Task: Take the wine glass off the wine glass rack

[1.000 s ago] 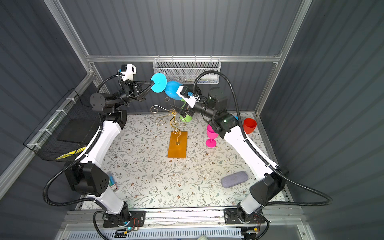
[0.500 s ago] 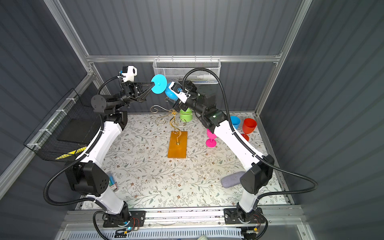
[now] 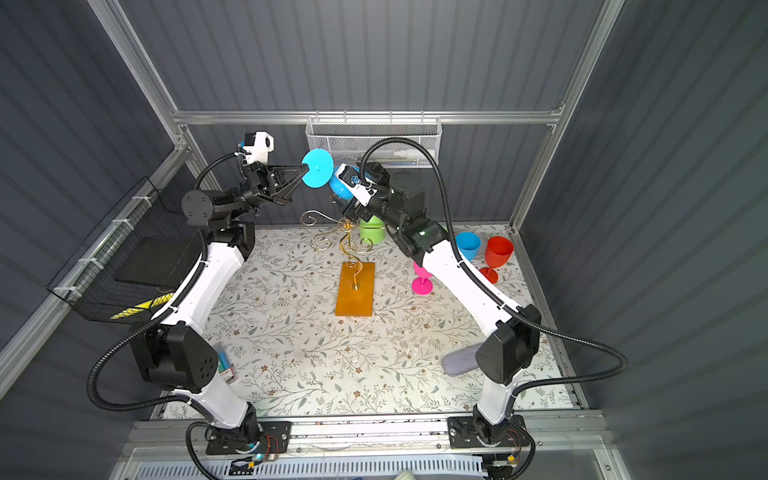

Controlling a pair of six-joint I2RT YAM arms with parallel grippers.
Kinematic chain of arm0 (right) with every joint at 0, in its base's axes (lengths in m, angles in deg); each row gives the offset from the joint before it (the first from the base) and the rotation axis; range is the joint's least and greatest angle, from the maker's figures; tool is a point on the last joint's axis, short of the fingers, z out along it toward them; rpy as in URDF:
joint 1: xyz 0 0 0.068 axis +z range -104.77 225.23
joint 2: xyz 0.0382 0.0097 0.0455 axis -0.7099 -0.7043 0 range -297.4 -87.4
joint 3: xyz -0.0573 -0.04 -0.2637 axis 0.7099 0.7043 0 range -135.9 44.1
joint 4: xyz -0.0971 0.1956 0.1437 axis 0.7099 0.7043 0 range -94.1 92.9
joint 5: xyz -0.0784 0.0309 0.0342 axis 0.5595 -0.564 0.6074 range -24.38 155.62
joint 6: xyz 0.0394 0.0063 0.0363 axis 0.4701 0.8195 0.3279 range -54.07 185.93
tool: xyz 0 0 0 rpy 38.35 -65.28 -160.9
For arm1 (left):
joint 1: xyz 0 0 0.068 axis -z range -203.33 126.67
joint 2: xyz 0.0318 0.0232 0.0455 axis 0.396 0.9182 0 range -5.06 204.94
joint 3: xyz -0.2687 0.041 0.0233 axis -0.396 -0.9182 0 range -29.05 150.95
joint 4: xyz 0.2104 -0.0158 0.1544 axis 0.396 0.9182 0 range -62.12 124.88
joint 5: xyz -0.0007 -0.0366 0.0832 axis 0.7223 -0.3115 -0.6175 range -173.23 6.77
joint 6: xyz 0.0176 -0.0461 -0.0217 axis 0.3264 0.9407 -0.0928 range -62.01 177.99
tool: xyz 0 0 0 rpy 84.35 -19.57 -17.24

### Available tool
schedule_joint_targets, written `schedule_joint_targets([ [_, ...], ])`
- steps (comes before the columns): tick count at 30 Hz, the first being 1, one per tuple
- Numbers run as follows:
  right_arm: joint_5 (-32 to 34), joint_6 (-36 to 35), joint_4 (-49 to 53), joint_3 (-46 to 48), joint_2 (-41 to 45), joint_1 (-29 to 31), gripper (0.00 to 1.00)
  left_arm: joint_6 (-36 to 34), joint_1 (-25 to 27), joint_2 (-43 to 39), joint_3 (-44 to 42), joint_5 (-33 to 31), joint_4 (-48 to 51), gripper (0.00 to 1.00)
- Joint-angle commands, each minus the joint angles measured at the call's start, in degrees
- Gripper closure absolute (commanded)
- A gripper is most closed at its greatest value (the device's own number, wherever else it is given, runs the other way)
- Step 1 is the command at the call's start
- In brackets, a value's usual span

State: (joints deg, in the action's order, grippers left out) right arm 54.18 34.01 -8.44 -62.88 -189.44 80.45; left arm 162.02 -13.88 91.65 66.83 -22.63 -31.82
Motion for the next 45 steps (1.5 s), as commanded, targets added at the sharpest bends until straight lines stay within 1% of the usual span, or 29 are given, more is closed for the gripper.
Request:
schedule_joint_targets([
  [1, -0.58, 1.31, -3.31, 0.89, 1.61, 0.34, 0.01, 0.64, 0.3, -1.53, -0.16, -0.35, -3.13, 1.0],
  [3, -0.69, 1.68, -3.32, 0.73, 1.49, 0.33, 0.02, 0.74, 0.3, -1.55, -0.08, -0.38, -3.23, 1.0],
  [10, -1.91, 2.55, -3.66, 2.8, 2.97, 0.46, 0.15, 0.48, 0.3, -1.35, -0.17, -0.09, -2.86, 1.0],
  [14, -1.2, 2.65, -3.51, 5.36, 4.88, 0.97, 0.22, 0.23, 0.3, -0.82, 0.18, 0.07, -2.79, 1.0],
  [18, 0.07, 3.31, -2.57, 7.96, 7.49, 1.49, 0.27, -2.42, 0.3, -0.72, 0.62, 0.32, -0.66, 1.0],
  [19, 0.25, 3.86, -2.37, 8.65, 8.21, 1.58, 0.27, -3.57, 0.3, -0.88, 0.57, 0.5, 0.71, 0.98],
  [21, 0.32, 5.05, -2.02, 10.88, 10.4, 1.69, 0.29, -6.64, 0.3, -1.16, 0.72, 0.76, 3.52, 0.89],
  [22, 0.41, 5.56, -1.86, 11.77, 11.35, 1.79, 0.29, -7.94, 0.3, -1.34, 0.81, 0.86, 4.7, 0.85],
  [23, 0.65, 6.02, -1.2, 12.59, 12.37, 1.94, 0.3, -9.47, 0.3, -1.58, 0.89, 0.92, 6.01, 0.77],
  [25, 1.75, 7.07, 0.78, 13.41, 14.18, 2.09, 0.31, -12.11, 0.3, -1.93, 0.94, 0.89, 8.07, 0.68],
  [26, 2.76, 7.8, 2.16, 13.69, 15.1, 2.17, 0.32, -13.32, 0.3, -2.19, 0.89, 0.68, 8.92, 0.62],
  [27, 3.59, 8.57, 3.35, 13.97, 16.11, 2.18, 0.33, -14.41, 0.31, -2.48, 0.61, 0.42, 9.28, 0.58],
  [29, 4.68, 9.52, 5.9, 14.26, 17.81, 2.15, 0.34, -15.94, 0.3, -3.09, 0.04, -0.47, 10.22, 0.53],
  [30, 5.29, 10.17, 7.67, 14.25, 18.61, 2.22, 0.35, -18.79, 0.3, -3.31, -0.41, -0.92, 10.99, 0.5],
  [31, 5.73, 10.73, 9.55, 14.04, 19.26, 2.15, 0.35, -20.36, 0.3, -3.57, -0.81, -1.44, 11.6, 0.49],
  [34, 7.42, 13.41, 15.88, 14.05, 21.77, 2.19, 0.37, -28.51, 0.3, -4.78, -2.44, -3.43, 16.63, 0.46],
  [35, 8.18, 14.35, 18.11, 14.11, 22.7, 2.2, 0.38, -32.94, 0.3, -5.23, -2.9, -4.34, 19.49, 0.45],
  [37, 9.59, 15.91, 22.26, 14.11, 24.34, 2.17, 0.39, -42.8, 0.41, -6.27, -3.76, -6.82, 26.78, 0.46],
  [39, 11.11, 17.81, 27.64, 13.38, 25.75, 2.21, 0.4, -55.41, 0.78, -8.14, -5.39, -10.36, 33.32, 0.45],
  [41, 12.04, 19.18, 32.93, 11.96, 26.36, 2.21, 0.4, -69.57, 1.69, -10.33, -6.66, -15.0, 40.56, 0.45],
  [42, 12.42, 19.72, 35.57, 11.11, 26.57, 2.18, 0.4, -75.49, 2.48, -11.14, -7.54, -17.47, 42.9, 0.44],
  [45, 13.05, 21.05, 41.43, 9.28, 26.79, 2.18, 0.42, -91.01, 5.32, -12.99, -10.71, -20.77, 43.71, 0.44],
])
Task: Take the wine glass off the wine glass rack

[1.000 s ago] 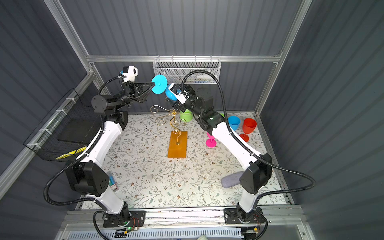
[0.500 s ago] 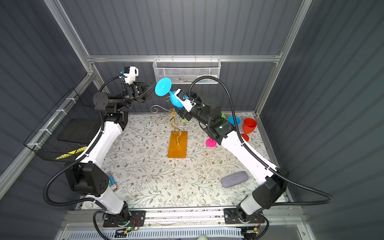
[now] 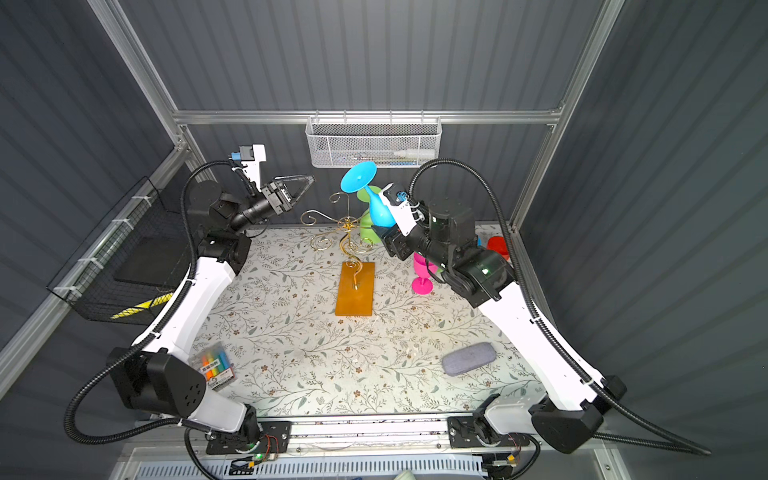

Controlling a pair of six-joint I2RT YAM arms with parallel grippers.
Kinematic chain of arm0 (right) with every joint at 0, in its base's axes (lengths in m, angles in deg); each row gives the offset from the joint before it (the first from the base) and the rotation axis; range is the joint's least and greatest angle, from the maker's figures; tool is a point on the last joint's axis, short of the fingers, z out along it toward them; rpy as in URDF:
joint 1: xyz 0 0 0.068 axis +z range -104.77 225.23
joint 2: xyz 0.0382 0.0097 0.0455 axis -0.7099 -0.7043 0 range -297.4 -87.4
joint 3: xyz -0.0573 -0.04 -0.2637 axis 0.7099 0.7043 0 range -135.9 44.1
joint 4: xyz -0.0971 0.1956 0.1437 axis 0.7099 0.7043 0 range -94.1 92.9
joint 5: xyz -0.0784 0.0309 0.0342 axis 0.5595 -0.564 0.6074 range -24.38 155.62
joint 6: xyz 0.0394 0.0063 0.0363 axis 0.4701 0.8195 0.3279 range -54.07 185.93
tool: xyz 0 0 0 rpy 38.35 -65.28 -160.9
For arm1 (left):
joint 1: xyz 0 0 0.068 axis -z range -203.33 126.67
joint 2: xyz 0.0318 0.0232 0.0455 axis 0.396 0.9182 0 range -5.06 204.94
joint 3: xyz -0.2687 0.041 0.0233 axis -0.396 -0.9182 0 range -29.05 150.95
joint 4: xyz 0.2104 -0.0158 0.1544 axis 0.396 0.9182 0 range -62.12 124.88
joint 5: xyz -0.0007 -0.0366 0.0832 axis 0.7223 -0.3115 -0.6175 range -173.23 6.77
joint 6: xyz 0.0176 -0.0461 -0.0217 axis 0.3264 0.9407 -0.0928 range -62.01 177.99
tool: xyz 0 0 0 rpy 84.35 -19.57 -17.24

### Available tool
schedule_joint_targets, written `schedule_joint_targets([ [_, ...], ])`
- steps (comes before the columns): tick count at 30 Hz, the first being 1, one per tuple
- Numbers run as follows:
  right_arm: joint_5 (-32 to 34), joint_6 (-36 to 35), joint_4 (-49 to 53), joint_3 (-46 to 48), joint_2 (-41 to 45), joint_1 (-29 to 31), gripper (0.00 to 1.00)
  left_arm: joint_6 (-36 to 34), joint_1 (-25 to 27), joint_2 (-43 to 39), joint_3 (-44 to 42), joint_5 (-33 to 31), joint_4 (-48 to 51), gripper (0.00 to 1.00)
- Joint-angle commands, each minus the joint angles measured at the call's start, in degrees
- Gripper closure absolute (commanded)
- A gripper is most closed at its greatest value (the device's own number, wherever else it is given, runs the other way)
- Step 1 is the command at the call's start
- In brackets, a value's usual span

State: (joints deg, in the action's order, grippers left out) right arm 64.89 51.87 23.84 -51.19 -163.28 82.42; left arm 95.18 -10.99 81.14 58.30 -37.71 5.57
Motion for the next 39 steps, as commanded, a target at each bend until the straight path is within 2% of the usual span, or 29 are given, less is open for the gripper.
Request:
schedule_joint_targets([
  [1, 2.34, 3.5, 10.45, -2.81, 0.64, 0.21, 0.42, -28.95, 3.41, -2.99, -3.27, -6.75, 6.31, 0.44],
  [6, 2.97, 5.09, 15.54, -5.14, -0.3, 0.24, 0.43, -52.62, 9.08, -5.92, -10.85, -12.55, 2.84, 0.45],
  [9, 3.33, 5.28, 17.31, -6.48, -1.57, 0.2, 0.43, -59.22, 10.96, -6.47, -12.07, -12.78, 1.16, 0.47],
  [12, 2.5, 5.86, 19.12, -8.42, -3.23, 0.22, 0.43, -62.77, 12.23, -6.74, -12.91, -12.84, -1.07, 0.48],
  [23, -0.22, 7.65, 21.83, -10.96, -6.52, 0.72, 0.45, -64.04, 13.68, -6.96, -13.41, -14.62, -6.67, 0.5],
  [34, -2.51, 8.44, 22.93, -11.56, -8.93, 2.24, 0.46, -64.1, 15.17, -5.98, -11.78, -12.54, -6.44, 0.5],
  [39, -3.03, 8.86, 24.43, -12.55, -10.19, 2.56, 0.47, -64.06, 15.35, -6.41, -11.54, -13.01, -6.46, 0.53],
])
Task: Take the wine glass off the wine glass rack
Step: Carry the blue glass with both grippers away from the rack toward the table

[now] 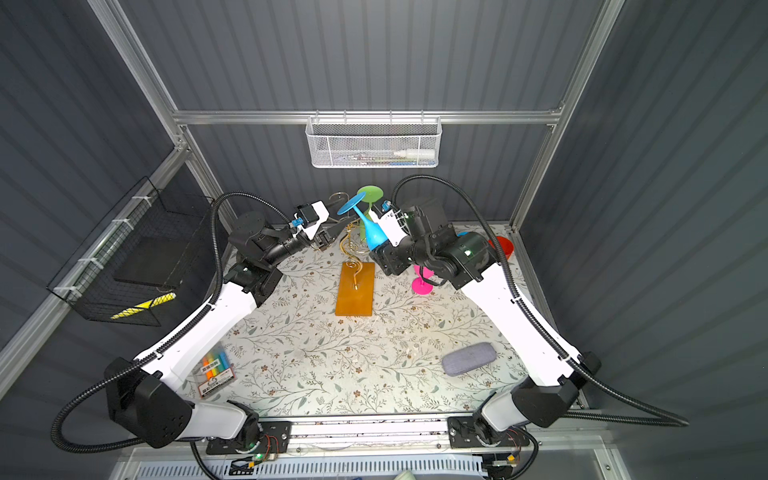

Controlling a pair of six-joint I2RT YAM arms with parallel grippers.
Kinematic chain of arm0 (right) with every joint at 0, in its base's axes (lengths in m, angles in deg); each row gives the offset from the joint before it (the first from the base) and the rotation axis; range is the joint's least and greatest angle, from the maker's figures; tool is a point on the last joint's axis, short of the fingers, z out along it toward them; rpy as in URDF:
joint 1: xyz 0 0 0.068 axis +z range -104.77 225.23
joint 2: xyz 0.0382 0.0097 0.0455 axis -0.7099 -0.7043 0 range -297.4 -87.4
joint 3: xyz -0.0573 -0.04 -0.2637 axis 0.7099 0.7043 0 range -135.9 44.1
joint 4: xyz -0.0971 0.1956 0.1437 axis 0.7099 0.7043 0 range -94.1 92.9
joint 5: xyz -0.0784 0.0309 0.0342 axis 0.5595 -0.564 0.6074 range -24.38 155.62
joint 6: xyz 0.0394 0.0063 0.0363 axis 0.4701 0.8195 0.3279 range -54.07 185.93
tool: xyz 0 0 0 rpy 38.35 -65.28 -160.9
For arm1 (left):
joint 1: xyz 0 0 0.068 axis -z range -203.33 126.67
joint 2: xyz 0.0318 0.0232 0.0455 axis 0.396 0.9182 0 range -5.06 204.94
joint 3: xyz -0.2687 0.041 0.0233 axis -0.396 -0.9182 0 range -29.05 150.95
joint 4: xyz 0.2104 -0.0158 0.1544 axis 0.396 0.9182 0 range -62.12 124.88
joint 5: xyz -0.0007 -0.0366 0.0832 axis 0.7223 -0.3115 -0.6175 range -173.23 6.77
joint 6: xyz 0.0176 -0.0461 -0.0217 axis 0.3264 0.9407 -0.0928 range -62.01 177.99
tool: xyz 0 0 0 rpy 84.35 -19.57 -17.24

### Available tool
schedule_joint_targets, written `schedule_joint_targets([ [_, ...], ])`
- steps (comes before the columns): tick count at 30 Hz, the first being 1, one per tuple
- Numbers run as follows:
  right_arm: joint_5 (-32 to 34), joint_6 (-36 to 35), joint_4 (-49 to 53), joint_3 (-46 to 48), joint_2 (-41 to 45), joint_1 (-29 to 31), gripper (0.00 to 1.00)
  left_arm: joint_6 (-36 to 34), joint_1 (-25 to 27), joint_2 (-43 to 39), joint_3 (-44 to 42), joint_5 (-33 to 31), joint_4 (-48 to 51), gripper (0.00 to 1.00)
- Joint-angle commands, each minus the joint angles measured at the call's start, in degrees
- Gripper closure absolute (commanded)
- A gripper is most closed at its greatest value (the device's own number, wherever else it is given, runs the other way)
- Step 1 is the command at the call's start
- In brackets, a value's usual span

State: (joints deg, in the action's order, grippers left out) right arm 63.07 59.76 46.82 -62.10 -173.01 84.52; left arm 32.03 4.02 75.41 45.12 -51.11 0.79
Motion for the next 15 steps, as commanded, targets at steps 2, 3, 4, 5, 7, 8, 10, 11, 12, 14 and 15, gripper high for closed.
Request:
schedule_joint_targets([
  [2, -1.49, 1.26, 1.96, -1.8, -0.72, 0.44, 0.47, -0.68, 0.33, -0.84, 1.75, 0.11, -1.58, 0.57],
  [3, -1.67, 1.4, 2.07, -1.9, -0.92, 0.55, 0.47, -0.59, 0.33, -0.97, 1.77, -0.03, -1.61, 0.61],
  [4, -1.67, 1.53, 2.31, -1.99, -1.03, 0.55, 0.47, -0.64, 0.31, -1.01, 1.73, -0.1, -1.56, 0.65],
  [5, -1.58, 1.59, 2.42, -2.13, -1.1, 0.61, 0.46, -0.59, 0.33, -1.1, 1.82, -0.28, -1.44, 0.7],
  [7, -1.26, 1.85, 2.42, -2.17, -0.96, 0.62, 0.44, -0.47, 0.33, -1.27, 1.85, -0.4, -1.18, 0.79],
  [8, -1.18, 1.95, 2.23, -2.15, -0.75, 0.61, 0.42, -0.22, 0.33, -1.35, 2.0, -0.54, -1.1, 0.84],
  [10, -1.19, 2.24, 1.79, -2.09, -0.3, 0.63, 0.36, 0.32, 0.33, -1.51, 1.94, -1.14, -1.03, 0.94],
  [11, -1.23, 2.42, 1.23, -1.89, 0.11, 0.61, 0.33, 0.87, 0.33, -1.45, 1.86, -1.99, -0.95, 1.0],
  [12, -1.32, 2.55, 0.52, -1.46, 0.72, 0.68, 0.29, 1.93, 0.33, -1.46, 1.9, -3.38, -1.03, 1.0],
  [14, -1.28, 2.75, -1.62, 0.22, 2.17, 0.59, 0.22, 3.76, 0.33, -1.5, 1.77, -5.2, -0.96, 1.0],
  [15, -1.49, 3.03, -2.64, 1.2, 3.14, 0.53, 0.19, 4.78, 0.33, -1.55, 1.72, -6.16, -0.78, 1.0],
])
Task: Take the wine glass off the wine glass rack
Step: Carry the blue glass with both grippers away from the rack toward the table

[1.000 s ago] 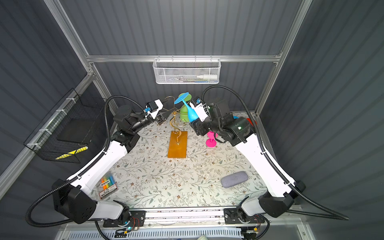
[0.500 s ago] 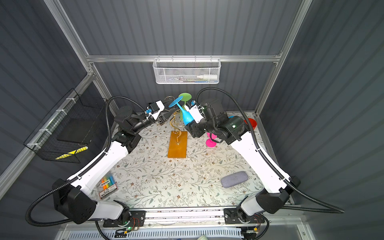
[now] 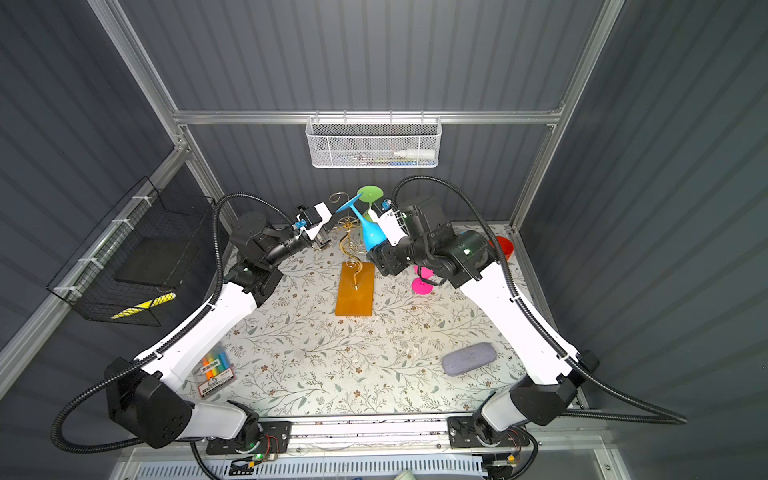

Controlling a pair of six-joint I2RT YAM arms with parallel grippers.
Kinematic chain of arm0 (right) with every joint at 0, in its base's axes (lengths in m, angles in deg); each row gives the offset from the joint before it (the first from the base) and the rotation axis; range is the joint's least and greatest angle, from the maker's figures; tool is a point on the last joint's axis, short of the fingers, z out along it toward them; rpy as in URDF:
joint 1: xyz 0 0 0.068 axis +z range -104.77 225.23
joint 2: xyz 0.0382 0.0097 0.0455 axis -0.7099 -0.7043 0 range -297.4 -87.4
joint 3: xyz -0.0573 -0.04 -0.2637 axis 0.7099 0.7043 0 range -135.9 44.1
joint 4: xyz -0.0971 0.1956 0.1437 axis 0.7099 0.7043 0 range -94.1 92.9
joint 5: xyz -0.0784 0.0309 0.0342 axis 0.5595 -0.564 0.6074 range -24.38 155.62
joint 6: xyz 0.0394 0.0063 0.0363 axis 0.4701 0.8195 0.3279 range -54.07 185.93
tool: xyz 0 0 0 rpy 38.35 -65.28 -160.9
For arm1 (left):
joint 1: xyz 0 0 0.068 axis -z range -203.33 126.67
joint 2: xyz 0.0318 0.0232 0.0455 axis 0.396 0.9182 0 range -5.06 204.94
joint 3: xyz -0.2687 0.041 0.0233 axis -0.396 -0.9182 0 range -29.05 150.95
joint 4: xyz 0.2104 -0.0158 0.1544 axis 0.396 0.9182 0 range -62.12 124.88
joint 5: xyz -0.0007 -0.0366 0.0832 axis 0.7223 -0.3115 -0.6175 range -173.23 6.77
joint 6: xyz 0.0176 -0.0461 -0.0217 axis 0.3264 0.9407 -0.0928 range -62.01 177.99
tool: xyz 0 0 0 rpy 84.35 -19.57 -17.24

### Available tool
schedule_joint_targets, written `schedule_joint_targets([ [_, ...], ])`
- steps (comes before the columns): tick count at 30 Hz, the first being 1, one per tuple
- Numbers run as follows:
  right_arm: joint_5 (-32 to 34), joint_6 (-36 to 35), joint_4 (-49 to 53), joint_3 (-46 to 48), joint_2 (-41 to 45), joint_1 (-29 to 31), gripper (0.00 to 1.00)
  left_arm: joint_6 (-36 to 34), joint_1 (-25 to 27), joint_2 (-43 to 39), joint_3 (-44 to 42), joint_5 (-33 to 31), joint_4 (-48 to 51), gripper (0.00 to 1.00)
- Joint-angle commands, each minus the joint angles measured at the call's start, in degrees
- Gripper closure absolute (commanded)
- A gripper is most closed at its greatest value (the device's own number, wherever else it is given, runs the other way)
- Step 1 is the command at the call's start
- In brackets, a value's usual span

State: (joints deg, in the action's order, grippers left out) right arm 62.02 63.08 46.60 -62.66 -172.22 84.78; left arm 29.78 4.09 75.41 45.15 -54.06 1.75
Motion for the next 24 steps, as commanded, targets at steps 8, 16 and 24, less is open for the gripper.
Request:
schedule_joint_targets([
  [8, -7.01, 2.88, -13.1, 10.89, 10.95, -2.27, 0.01, 20.52, 0.27, -2.04, -0.08, -16.82, 1.49, 1.0],
  [16, -21.32, 12.84, -29.81, 27.39, 24.95, -11.95, 0.02, 29.33, 0.18, -2.62, -2.12, -21.02, 4.55, 1.0],
  [24, -16.27, 18.01, -32.82, 30.35, 26.09, -14.98, 0.19, 31.88, 0.18, -2.07, -1.79, -18.22, 4.07, 1.0],
])
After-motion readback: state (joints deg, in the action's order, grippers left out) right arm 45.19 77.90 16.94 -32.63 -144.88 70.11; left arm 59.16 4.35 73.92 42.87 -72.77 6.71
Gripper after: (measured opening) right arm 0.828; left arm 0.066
